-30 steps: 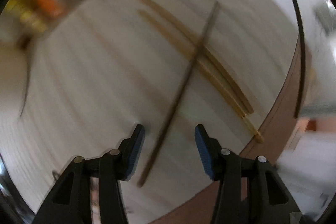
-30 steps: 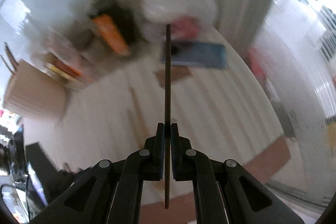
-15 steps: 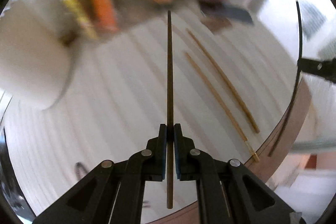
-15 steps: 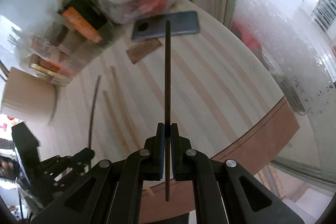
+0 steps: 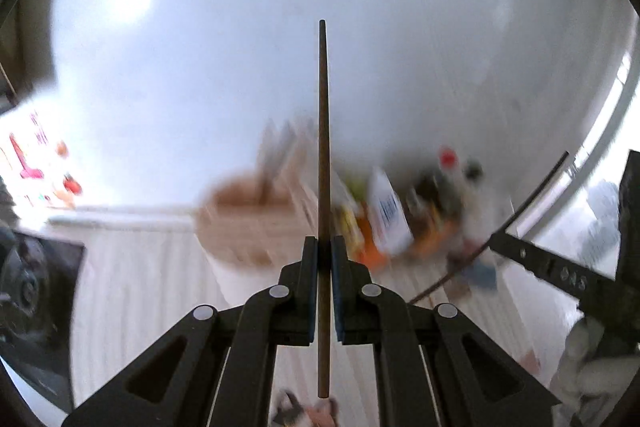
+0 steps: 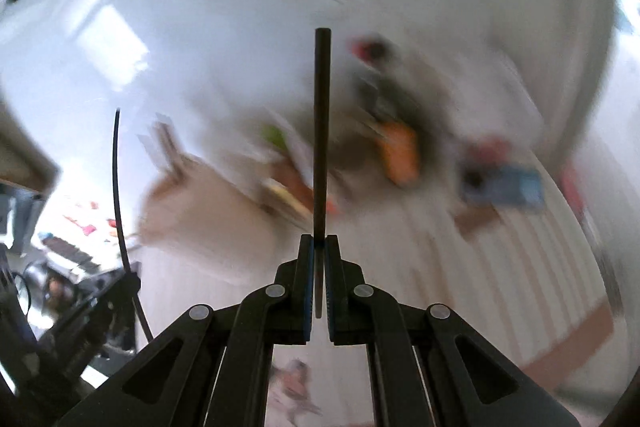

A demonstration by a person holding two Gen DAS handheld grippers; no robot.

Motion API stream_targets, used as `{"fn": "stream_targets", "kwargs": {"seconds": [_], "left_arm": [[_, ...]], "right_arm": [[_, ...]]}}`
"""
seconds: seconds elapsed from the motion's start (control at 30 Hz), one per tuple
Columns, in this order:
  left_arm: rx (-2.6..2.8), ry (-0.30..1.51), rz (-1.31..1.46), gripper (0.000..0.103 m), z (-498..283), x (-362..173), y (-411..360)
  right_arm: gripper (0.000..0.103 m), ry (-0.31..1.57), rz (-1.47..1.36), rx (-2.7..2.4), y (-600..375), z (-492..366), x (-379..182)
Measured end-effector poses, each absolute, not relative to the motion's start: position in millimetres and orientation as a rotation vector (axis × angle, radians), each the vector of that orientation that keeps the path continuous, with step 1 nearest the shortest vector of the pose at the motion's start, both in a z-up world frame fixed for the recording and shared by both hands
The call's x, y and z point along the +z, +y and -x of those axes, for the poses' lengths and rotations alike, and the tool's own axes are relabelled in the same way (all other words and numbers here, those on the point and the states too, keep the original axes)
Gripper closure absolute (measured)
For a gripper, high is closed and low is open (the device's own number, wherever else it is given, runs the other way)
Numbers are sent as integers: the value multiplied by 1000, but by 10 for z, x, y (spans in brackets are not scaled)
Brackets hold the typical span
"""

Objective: Organize utensils
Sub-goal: 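Lower both chopsticks into the holder and open the right tool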

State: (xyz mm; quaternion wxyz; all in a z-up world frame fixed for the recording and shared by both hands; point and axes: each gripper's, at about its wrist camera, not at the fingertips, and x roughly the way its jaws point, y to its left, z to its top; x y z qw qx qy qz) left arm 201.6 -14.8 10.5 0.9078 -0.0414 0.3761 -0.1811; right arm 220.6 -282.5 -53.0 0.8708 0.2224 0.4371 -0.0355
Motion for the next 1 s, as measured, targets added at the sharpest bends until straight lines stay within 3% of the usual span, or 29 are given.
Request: {"fn": "stream_targets", "kwargs": {"seconds": [0.23,0.37,0.8,1.0], "left_arm": [[-263,642,130,99,-2609,513,203],[-237,634,194,99,-2978,379,303],[-198,755,195,99,-3452,-400,352],[-218,925,178,94,-3453,-492,485]], "right_arm": [[98,782,-354,51,-2255,-2921,268],[98,754,-272,92,-1937,-3340,493],[98,845,-223,147,-1426,-4105,-69],[96,958,-190,165,-1311,-4307,-394]]}}
